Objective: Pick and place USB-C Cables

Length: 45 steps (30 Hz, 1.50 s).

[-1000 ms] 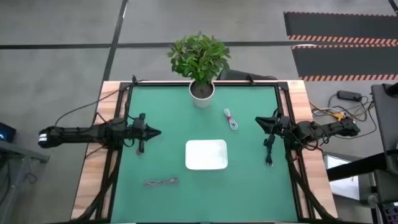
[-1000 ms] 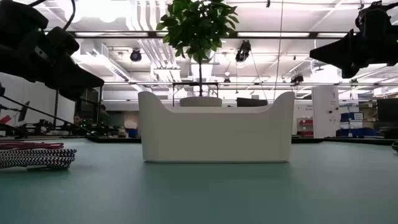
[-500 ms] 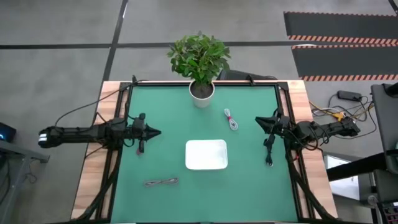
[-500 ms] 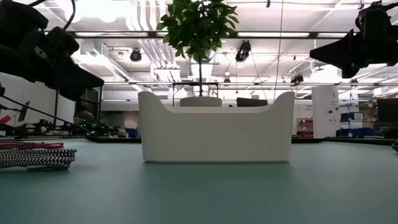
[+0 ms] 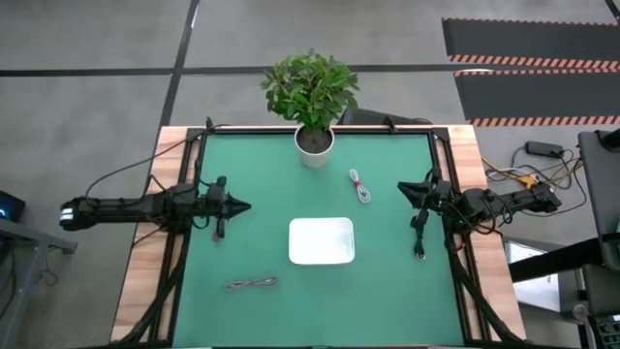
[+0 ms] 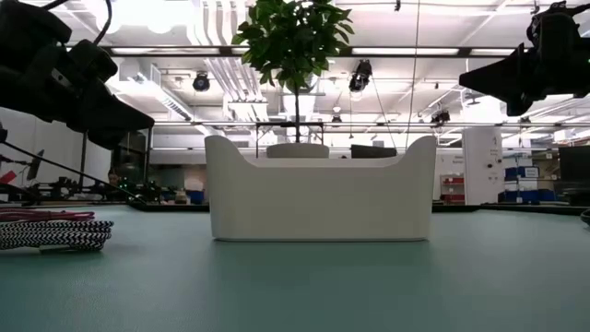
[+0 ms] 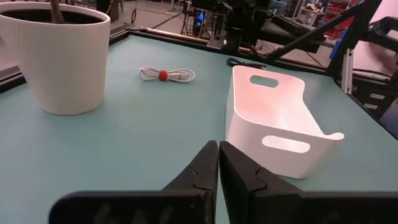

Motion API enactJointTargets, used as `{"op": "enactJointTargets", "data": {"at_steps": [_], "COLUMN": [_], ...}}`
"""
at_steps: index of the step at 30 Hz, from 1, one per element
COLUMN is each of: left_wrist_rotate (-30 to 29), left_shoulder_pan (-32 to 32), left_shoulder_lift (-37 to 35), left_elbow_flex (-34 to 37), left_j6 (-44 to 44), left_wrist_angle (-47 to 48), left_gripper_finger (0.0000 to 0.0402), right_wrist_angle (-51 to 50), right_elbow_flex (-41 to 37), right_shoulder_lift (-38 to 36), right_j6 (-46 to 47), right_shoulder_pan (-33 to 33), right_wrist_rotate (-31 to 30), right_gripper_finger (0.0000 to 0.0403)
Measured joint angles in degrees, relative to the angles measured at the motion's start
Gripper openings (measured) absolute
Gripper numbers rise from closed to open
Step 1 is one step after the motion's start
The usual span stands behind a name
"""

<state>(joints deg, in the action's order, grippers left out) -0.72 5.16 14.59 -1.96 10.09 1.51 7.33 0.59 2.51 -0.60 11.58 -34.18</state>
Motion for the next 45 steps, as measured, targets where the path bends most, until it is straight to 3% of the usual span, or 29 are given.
{"op": "enactJointTargets", "data": {"at_steps": [40,43,45], "left_wrist_rotate": [0.00,0.00,-0.01], "left_shoulder_pan": [0.00,0.00,-0.01], "left_shoulder_lift": [0.00,0.00,0.00], "left_elbow_flex": [0.00,0.00,0.00], "left_j6": [0.00,0.00,-0.75], "left_wrist_angle": [0.01,-0.01,-0.01], "left_gripper_finger": [0.0000,0.0000,0.0000], "right_wrist_angle": [0.70,0.66,0.76], "right_elbow_flex": [-0.01,0.01,-0.01], "right_shoulder_lift": [0.01,0.01,0.01], "right_j6": [0.05,2.81,10.66], "right_shoulder_pan": [0.00,0.01,0.01], "right_wrist_rotate": [0.01,0.01,0.01], "right_gripper_finger": [0.0027,0.0027,0.0027]}}
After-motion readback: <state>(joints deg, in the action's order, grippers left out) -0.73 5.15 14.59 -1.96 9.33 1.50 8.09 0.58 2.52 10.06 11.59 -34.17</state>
